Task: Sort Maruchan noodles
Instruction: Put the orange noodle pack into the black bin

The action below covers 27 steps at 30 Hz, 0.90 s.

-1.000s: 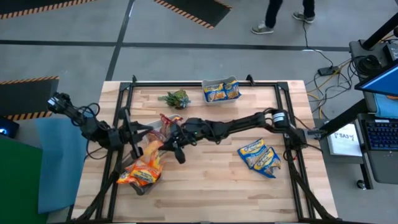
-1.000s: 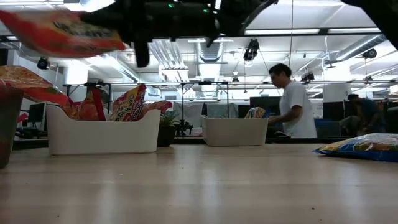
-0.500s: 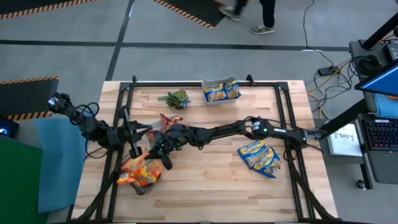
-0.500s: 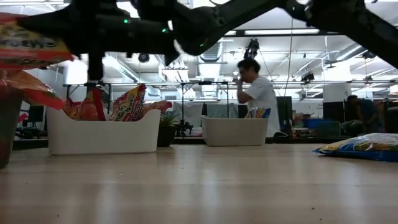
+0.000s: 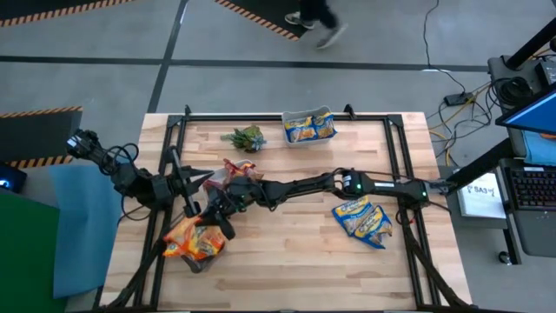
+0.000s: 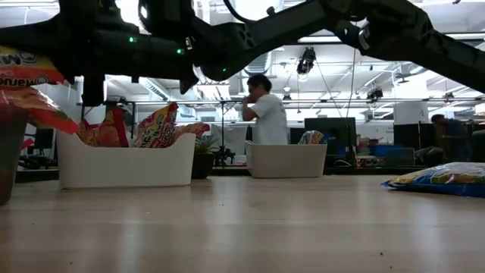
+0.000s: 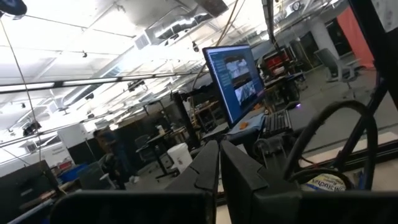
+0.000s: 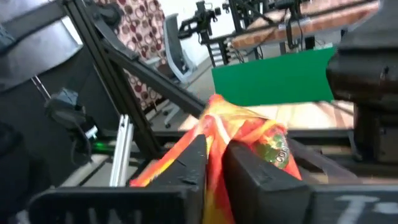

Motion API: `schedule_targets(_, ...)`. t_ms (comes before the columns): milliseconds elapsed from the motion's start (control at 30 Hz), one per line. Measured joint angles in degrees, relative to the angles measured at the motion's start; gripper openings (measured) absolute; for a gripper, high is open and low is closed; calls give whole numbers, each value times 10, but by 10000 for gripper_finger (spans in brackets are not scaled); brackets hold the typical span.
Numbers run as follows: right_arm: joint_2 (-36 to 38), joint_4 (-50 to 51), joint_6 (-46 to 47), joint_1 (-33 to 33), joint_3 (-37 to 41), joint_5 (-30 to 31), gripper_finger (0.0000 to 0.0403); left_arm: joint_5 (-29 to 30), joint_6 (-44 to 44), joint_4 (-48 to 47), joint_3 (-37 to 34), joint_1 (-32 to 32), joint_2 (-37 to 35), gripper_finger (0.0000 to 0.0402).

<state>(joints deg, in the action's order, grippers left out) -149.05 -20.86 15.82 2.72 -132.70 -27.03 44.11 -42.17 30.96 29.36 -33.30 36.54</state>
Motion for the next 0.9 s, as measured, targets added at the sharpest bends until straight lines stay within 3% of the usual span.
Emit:
schedule_targets(300, 2, 57, -9, -10, 0, -6, 138, 3, -2, -1, 0, 0, -2, 0)
schedule_targets(467, 25, 118, -21, -25, 0, -6, 173, 5, -2, -6, 0, -2, -4, 0)
schedule_targets(567, 38, 149, -39, -30, 0, -4, 179, 9, -6, -14, 0, -10, -11, 0)
schedule_targets(700, 48, 168, -69, -27, 0, -4, 171, 73, -9, -15, 0, -32, -23, 0)
schedule_targets(900, 53, 167, -106, -24, 1, 10, 122, 119, -15, -14, 0, -77, -46, 0)
